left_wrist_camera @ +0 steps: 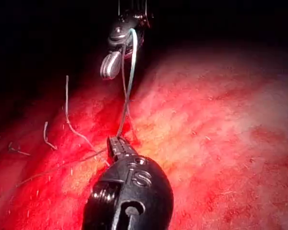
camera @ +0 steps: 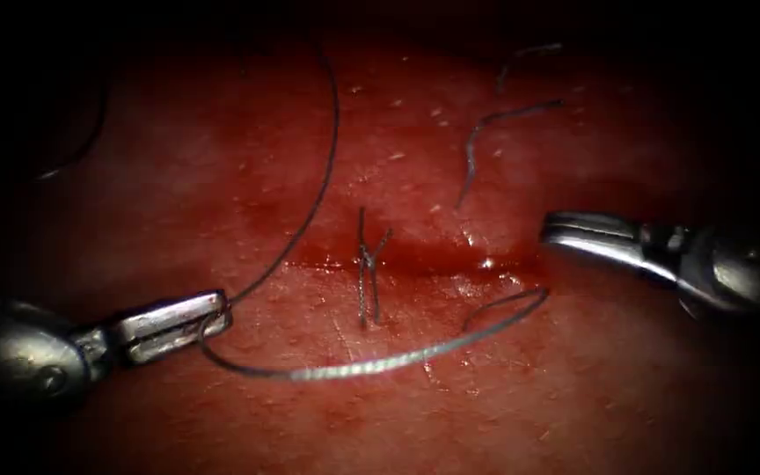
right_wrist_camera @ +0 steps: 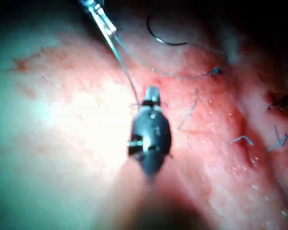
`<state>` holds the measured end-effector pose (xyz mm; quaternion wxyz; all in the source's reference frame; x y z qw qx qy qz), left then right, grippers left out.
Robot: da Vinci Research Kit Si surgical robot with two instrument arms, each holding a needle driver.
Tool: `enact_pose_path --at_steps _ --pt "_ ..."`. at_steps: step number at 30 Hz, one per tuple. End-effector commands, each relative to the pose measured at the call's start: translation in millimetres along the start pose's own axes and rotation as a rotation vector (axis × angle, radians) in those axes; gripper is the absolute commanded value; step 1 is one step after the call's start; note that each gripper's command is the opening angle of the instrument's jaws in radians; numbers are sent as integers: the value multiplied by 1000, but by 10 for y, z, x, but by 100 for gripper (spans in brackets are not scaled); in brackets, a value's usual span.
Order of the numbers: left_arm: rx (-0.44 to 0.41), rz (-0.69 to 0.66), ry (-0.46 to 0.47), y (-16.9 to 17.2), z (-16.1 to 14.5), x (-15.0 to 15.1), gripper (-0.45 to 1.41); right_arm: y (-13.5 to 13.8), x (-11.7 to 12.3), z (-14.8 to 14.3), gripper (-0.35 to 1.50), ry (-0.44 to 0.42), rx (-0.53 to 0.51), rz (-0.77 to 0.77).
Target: Wound Closure
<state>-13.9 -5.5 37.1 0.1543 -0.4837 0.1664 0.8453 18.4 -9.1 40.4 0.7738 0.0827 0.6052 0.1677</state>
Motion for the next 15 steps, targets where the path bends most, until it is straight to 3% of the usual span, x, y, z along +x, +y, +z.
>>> enact_pose_path --at_steps 1,9,15 --pt "2 1 0 3 10 -2 -45 -1 -2 21 -35 1 13 -7" --pt "26 -8 -26 -8 17 1 -45 0 -23 50 -35 -76 102 -42" --pt "206 92 -154 -19 56 14 -45 -27 -38 64 -35 -77 209 -71"
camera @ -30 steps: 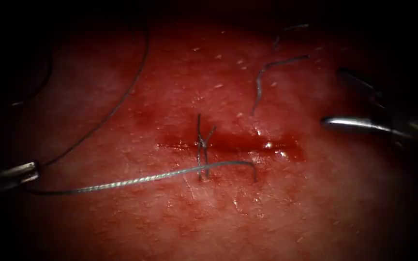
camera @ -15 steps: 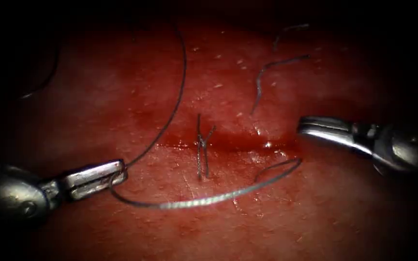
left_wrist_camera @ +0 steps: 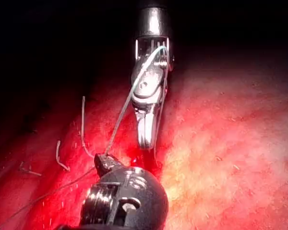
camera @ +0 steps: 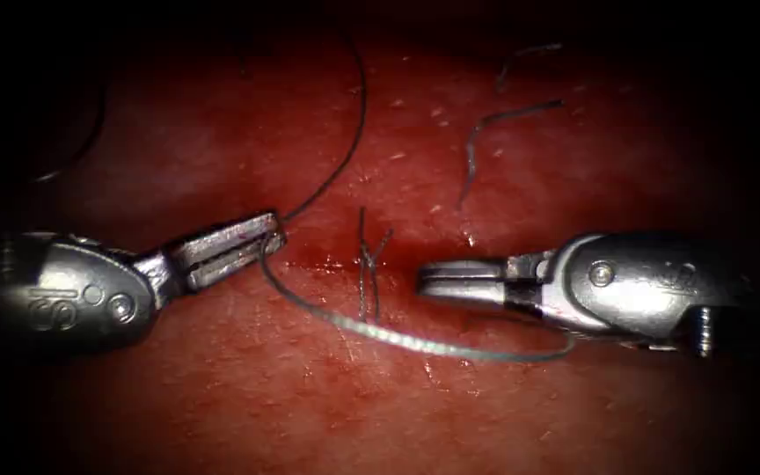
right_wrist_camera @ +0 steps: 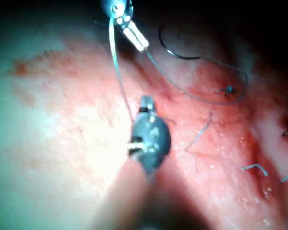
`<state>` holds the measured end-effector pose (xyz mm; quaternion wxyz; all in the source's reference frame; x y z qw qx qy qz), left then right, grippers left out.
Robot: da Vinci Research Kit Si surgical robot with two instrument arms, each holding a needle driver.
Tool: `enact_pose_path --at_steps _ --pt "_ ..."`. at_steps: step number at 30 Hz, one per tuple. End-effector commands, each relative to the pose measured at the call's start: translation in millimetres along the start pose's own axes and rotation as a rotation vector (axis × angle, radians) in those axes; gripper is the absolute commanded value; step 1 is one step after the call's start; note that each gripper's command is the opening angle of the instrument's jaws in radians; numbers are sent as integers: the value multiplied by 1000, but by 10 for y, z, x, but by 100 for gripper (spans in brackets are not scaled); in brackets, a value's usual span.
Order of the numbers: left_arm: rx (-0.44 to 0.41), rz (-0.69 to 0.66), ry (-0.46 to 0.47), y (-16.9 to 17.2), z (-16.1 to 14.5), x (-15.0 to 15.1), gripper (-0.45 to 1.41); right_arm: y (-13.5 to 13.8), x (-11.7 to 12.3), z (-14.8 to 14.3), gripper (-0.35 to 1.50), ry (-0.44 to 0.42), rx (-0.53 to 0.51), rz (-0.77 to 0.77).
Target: Wound Closure
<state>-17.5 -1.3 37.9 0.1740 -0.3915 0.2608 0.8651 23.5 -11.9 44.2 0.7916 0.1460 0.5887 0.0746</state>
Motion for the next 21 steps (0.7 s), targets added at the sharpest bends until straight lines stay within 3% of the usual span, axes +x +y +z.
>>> enact_pose_path --at_steps 1,4,11,16,19,20,21 --pt "44 -8 -36 7 14 3 -45 -6 -2 10 -35 16 20 -1" --pt "124 4 -132 19 37 9 -45 -6 2 13 -35 39 53 0" --pt "175 61 -126 43 77 -3 -45 -4 6 18 -35 71 79 -3" --pt "188 71 -126 53 89 -13 -45 -1 7 22 -35 125 59 8" --pt "190 80 -124 61 88 -18 -45 8 10 22 26 185 24 24" --pt "189 82 -118 63 87 -19 -45 14 12 21 59 211 -4 34" --pt "185 87 -110 66 85 -21 -45 19 14 20 79 229 -34 44"
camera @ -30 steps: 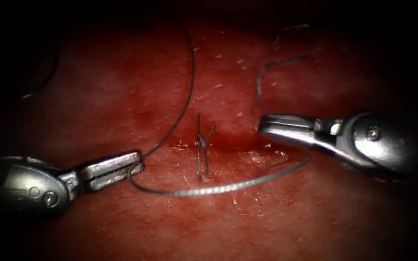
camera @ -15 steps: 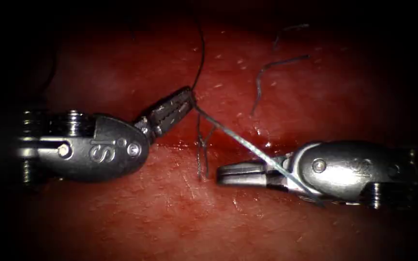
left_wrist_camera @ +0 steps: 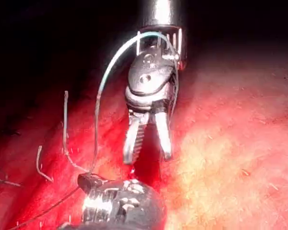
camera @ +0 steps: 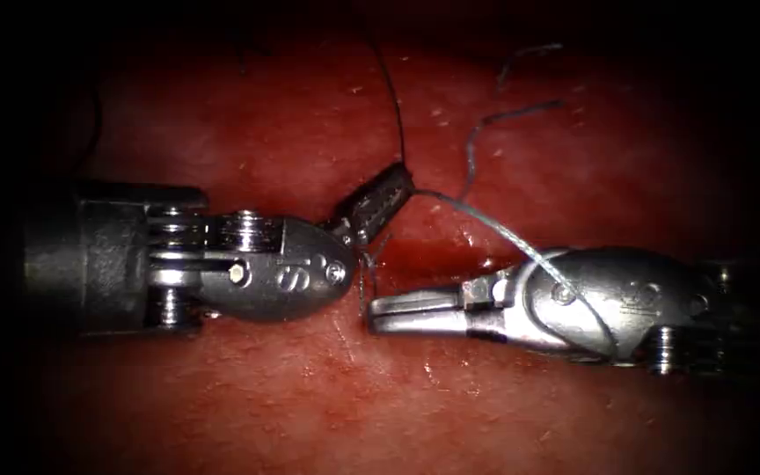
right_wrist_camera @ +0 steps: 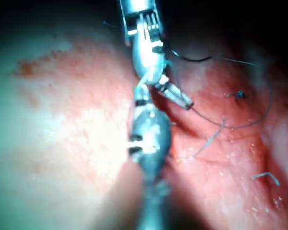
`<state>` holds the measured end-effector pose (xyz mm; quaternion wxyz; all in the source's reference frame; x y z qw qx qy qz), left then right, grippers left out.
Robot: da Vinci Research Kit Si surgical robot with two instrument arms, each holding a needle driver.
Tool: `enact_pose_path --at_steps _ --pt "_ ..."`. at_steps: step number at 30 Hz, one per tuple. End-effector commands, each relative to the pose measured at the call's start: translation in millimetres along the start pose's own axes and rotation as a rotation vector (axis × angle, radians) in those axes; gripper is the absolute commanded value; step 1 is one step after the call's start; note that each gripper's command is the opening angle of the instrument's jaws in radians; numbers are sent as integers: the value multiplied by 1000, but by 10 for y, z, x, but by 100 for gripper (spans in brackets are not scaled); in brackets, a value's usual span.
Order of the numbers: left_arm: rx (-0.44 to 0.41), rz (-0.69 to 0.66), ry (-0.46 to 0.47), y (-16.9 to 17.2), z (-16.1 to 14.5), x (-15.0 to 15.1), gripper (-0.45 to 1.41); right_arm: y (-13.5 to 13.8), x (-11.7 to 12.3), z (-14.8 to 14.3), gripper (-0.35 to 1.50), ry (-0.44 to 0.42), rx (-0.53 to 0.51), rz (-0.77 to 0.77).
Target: Wound Closure
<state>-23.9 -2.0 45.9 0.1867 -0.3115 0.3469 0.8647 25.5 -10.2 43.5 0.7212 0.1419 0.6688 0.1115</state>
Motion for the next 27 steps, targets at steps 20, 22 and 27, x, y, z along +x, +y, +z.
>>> enact_pose_path --at_steps 20,22,27 --pt "-28 32 41 32 -41 14 -45 26 16 23 108 58 -281 25" --pt "-28 51 37 33 -51 17 -45 28 15 22 108 28 -336 35" --pt "-31 89 32 33 -76 24 -45 31 12 11 103 -92 -419 21"
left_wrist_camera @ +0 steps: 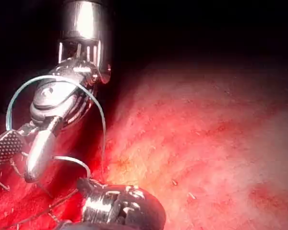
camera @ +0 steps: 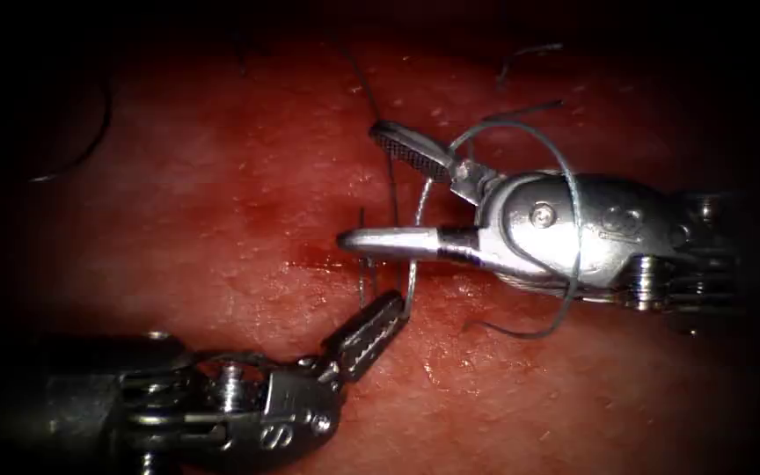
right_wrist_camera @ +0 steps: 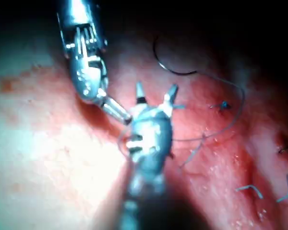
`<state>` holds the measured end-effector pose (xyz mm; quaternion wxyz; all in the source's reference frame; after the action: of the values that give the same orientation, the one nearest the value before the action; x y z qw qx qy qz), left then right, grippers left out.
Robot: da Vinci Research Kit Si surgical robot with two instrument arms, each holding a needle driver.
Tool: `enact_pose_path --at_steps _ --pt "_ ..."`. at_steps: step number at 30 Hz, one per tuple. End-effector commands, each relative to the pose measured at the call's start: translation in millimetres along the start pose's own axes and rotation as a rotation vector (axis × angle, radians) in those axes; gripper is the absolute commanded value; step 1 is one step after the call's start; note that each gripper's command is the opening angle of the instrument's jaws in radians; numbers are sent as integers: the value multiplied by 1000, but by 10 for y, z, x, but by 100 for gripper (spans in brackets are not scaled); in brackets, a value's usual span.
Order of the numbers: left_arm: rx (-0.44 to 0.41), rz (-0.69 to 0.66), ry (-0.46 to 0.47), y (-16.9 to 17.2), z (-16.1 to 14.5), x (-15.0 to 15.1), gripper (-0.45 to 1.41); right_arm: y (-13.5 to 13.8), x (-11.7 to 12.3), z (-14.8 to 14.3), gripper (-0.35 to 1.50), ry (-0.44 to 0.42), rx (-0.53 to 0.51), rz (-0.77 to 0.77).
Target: Wound Closure
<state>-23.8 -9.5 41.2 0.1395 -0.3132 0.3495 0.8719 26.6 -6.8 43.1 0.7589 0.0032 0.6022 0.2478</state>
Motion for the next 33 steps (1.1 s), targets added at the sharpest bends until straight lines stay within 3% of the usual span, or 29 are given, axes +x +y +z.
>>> enact_pose_path --at_steps 1,6,14,17,21,24,30,33 --pt "-1 4 -2 3 -1 3 -45 1 -5 -2 98 -54 -27 -13" --pt "32 1 12 -10 -25 6 -45 9 -15 -28 86 -214 -74 -29" --pt "70 10 17 -42 -26 21 -45 -5 -37 -28 88 -323 69 -34" --pt "49 24 87 -62 -21 37 -45 -18 -51 -22 83 -358 133 -20" --pt "18 56 137 -76 -12 50 -45 -30 -64 -18 79 -355 184 -2" --pt "-75 97 164 -80 -2 52 -45 -36 -69 -17 78 -333 226 5" --pt "-230 180 164 -78 29 37 -45 -40 -67 -17 69 -281 323 7" --pt "-298 210 162 -75 44 26 -45 -41 -66 -16 67 -202 358 3"
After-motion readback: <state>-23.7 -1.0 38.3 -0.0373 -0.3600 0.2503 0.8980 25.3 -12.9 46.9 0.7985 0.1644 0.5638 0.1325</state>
